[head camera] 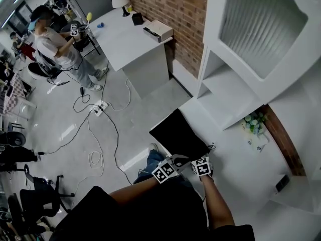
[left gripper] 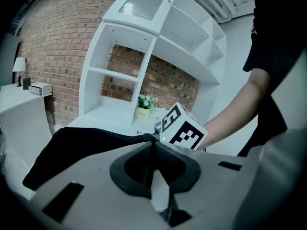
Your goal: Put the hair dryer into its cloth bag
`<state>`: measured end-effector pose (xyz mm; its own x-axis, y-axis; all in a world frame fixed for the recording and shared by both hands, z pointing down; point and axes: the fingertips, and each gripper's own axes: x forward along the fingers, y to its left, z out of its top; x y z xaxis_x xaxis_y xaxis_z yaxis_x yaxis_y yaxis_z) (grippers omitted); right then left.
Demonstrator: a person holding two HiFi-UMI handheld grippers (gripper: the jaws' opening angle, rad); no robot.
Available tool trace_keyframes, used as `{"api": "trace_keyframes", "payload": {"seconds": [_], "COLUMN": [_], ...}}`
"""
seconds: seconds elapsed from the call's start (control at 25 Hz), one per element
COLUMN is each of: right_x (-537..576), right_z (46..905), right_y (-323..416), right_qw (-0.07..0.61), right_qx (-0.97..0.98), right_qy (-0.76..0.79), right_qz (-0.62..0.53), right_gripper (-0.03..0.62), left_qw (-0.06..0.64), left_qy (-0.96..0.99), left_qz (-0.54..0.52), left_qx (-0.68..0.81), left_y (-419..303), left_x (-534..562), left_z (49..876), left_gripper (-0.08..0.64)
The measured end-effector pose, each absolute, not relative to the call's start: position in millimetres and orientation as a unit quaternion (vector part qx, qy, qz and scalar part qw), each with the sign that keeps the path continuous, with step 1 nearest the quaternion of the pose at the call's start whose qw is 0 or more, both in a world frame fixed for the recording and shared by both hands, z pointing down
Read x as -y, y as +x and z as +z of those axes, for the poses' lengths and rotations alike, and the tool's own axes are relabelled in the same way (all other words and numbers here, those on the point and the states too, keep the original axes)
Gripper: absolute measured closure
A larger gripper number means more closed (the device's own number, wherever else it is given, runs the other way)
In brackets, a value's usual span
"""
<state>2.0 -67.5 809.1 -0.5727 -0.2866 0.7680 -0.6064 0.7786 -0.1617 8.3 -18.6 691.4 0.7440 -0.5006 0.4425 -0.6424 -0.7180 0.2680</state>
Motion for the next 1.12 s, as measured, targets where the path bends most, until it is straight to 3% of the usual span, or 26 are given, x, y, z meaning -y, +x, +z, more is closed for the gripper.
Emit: {"api": "trace_keyframes", "payload": {"seconds": [0.64, 1.12], "right_x": [63, 25], "right_z": [802, 793], "right_y": [10, 69], "right_qw": [0.364, 0.339], "right_qx": [0.869, 0.851], "right_qy": [0.267, 0.325], "right_qz": [0.201, 0.236], "right_gripper": [0.371, 0.365], "left_qw": [0.204, 0.241], "left_qy": [0.913, 0.904], "left_qz": [0.184, 0.213], "left_qx": [0.3, 0.28], "left_y": [10, 34], "left_x": [21, 15], "left_z": [695, 727], "left_gripper": [0.525, 0.525]}}
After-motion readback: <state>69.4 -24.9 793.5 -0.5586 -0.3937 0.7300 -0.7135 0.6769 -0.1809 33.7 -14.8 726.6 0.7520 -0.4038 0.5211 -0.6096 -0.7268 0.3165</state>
